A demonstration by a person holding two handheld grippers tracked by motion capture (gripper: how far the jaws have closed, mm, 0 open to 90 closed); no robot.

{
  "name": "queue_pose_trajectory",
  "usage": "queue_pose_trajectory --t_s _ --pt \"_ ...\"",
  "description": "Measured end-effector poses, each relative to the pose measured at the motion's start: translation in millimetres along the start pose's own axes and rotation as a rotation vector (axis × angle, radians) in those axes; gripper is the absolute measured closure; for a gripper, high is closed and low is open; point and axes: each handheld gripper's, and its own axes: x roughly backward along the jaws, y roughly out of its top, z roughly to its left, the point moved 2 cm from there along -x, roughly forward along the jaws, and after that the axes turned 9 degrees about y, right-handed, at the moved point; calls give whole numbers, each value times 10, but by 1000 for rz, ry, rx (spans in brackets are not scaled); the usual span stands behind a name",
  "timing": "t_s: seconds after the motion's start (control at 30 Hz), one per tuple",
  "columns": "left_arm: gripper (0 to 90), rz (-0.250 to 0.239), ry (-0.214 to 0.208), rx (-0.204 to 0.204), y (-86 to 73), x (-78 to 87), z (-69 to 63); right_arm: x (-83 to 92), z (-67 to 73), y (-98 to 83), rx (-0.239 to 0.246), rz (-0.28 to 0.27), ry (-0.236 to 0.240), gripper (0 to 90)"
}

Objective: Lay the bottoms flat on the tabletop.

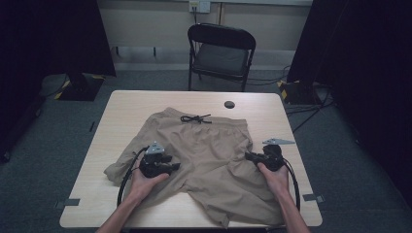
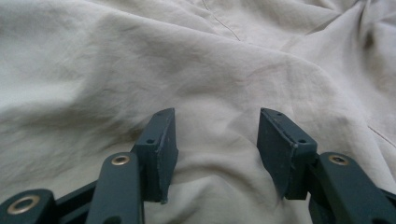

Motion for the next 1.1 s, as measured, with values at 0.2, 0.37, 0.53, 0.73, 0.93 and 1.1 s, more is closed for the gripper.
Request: queue_pose_trajectory --t_s 0.2,0.37,0.53,0.73,0.93,1.1 --pt "408 -17 -7 74 57 -73 -22 22 -369 65 -59 -45 -74 892" --pt "400 -52 -75 107 131 -94 -131 19 -599 150 -85 -81 -156 887" --pt "400 -73 -122 112 213 45 -130 130 -769 153 -118 -93 -228 789" --pt "502 -78 -125 56 225 322 -11 418 -500 228 -49 -171 -187 516" --pt "656 -30 -92 -8 14 430 127 411 34 120 48 -146 -81 471" --pt "616 47 -103 -63 -196 458 51 269 356 -92 66 -80 1 422"
